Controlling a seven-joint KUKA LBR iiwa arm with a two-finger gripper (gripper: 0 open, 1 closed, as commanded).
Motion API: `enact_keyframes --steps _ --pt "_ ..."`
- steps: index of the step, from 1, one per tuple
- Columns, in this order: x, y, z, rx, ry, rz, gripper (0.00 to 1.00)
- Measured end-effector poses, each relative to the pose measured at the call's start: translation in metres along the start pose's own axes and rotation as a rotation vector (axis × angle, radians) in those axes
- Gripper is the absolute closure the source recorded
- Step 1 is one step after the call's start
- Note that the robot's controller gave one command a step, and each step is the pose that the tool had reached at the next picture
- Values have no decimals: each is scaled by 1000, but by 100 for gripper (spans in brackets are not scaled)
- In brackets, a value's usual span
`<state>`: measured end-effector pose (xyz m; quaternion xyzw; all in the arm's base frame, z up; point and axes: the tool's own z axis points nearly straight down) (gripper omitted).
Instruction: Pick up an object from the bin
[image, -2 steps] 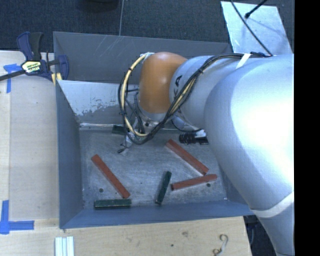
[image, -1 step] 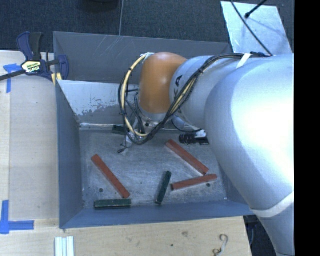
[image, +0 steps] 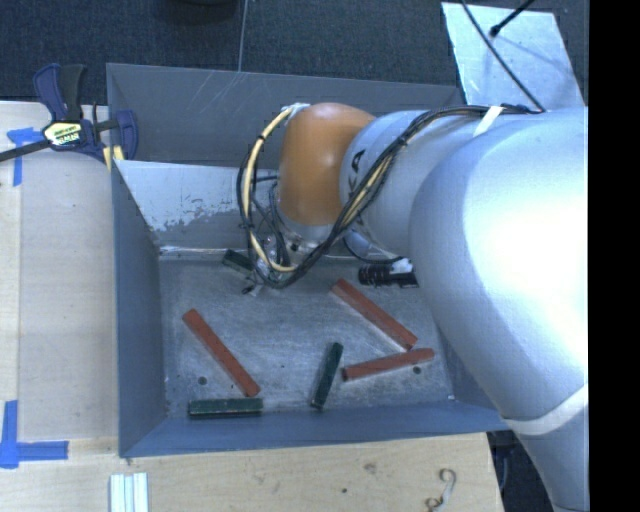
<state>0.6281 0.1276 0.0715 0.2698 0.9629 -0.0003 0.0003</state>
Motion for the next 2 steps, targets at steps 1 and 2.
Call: enact_keyframes --steps 1,2 --pt "-1 0 -12 -3 -3 1 100" --pt "-3 1 -65 -5 -5 1 100"
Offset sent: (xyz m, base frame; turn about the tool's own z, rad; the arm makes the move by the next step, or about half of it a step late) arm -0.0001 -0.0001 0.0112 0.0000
